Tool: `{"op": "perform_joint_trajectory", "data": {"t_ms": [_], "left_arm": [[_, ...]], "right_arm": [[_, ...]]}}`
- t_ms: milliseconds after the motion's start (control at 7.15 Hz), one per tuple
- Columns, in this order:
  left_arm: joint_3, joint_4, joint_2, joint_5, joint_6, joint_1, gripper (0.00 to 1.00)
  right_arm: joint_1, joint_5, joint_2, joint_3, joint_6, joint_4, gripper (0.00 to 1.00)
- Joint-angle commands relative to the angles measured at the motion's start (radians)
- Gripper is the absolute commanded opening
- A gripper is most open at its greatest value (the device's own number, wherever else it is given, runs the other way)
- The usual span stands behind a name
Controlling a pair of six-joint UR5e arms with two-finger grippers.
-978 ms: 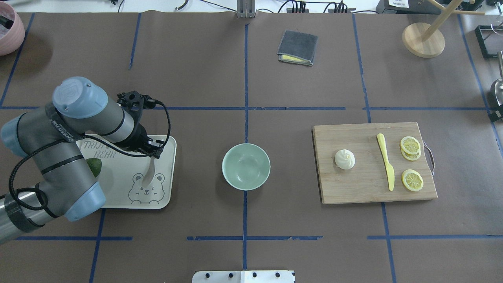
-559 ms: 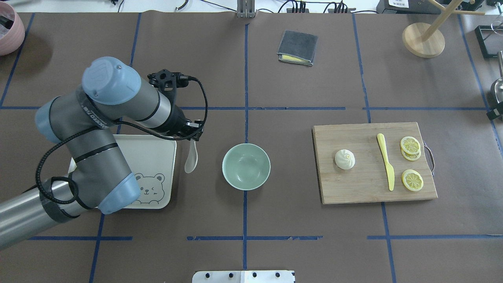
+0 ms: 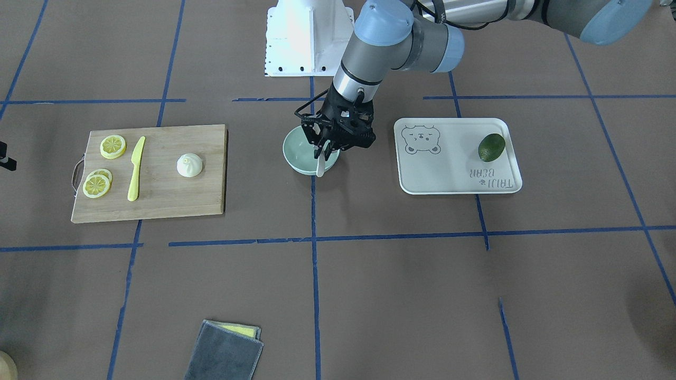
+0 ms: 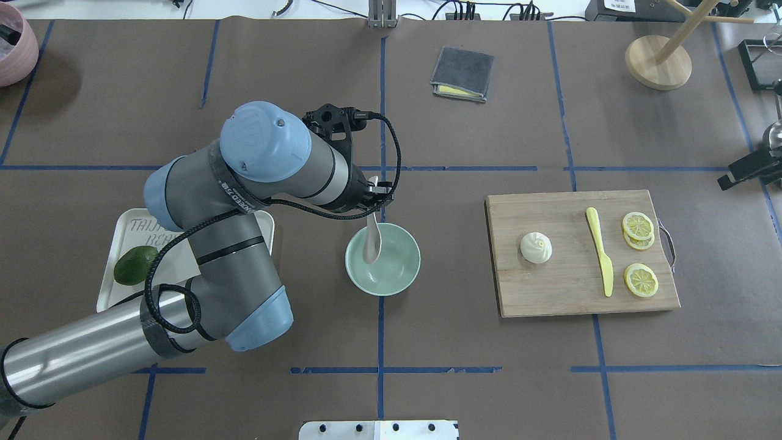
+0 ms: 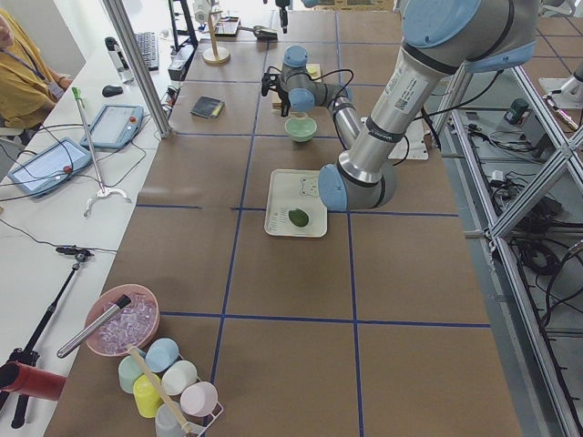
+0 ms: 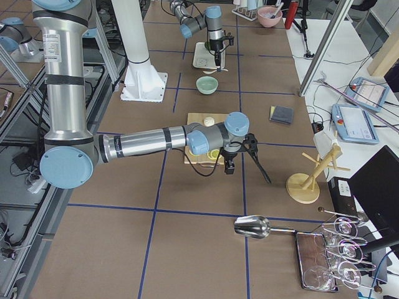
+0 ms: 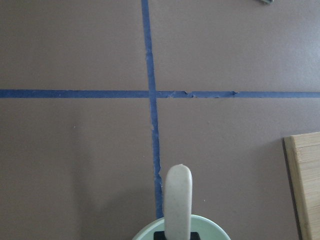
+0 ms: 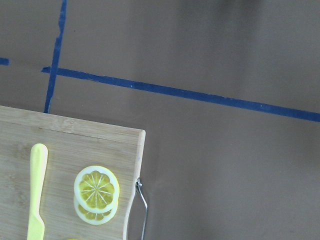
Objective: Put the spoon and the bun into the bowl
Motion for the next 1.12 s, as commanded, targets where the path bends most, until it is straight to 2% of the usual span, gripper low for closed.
{"op": "perform_joint_trajectory", "data": {"t_ms": [0, 140, 419, 699, 839, 978], "left_arm": [[0.012, -0.007, -0.003, 0.052, 0.004, 0.025, 0.72], [0.013, -0.026, 0.009, 0.059, 0.009, 0.025, 0.93], [-0.011, -0.026, 0.049, 0.087, 0.048, 0.019, 0.93], [-0.104, -0.026, 0.179, 0.084, 0.211, -0.030, 0.93], [-0.131, -0.027, 0.216, 0.084, 0.217, -0.032, 0.93], [-0.132, -0.027, 0.215, 0.084, 0.210, -0.030, 0.93]], "right_arm": [[-0.060, -0.001, -0.001, 0.011, 0.134, 0.095, 1.00], [-0.138, -0.013, -0.001, 0.008, 0.296, 0.210, 1.00], [-0.267, -0.082, 0.002, 0.011, 0.596, 0.418, 1.00], [-0.384, -0.145, 0.076, 0.020, 0.848, 0.468, 1.00], [-0.483, -0.227, 0.106, 0.036, 0.924, 0.469, 1.00], [-0.601, -0.367, 0.106, 0.087, 1.001, 0.458, 1.00]]}}
